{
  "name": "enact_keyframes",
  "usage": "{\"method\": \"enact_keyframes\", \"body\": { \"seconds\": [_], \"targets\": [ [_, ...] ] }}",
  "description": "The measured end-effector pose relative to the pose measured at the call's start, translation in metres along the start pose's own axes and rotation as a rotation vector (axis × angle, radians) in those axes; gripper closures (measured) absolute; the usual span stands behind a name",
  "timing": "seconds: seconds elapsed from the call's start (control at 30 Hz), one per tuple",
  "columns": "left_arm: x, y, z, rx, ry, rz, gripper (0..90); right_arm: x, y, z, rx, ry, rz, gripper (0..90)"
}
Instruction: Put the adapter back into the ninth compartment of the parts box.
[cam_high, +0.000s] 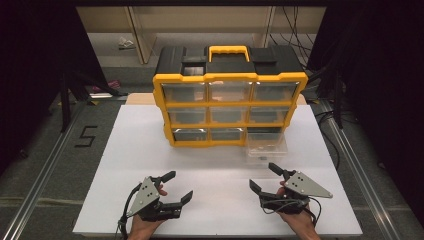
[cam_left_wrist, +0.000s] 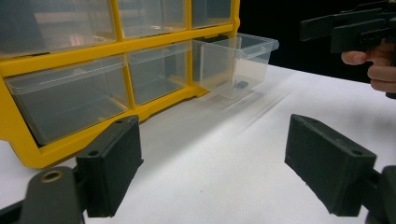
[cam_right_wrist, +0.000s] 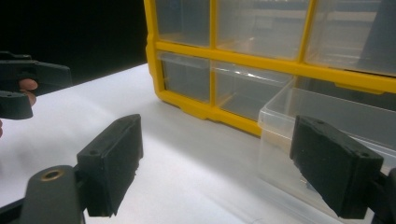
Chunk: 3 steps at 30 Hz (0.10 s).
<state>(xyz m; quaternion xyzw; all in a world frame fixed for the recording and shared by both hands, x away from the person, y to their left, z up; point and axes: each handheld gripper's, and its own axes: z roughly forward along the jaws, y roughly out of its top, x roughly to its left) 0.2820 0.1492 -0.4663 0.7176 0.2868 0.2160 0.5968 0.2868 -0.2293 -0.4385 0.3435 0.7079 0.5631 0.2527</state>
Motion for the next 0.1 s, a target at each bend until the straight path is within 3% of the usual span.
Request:
{"method": "enact_keyframes", "body": {
  "seconds": [0.1],
  "targets": [
    [0.0006,-0.0002,0.0013,0.002,-0.002,-0.004,18.4,-0.0030,-0.0017,0.0009,0.007,-0.007,0.001,17.9]
  ]
}}
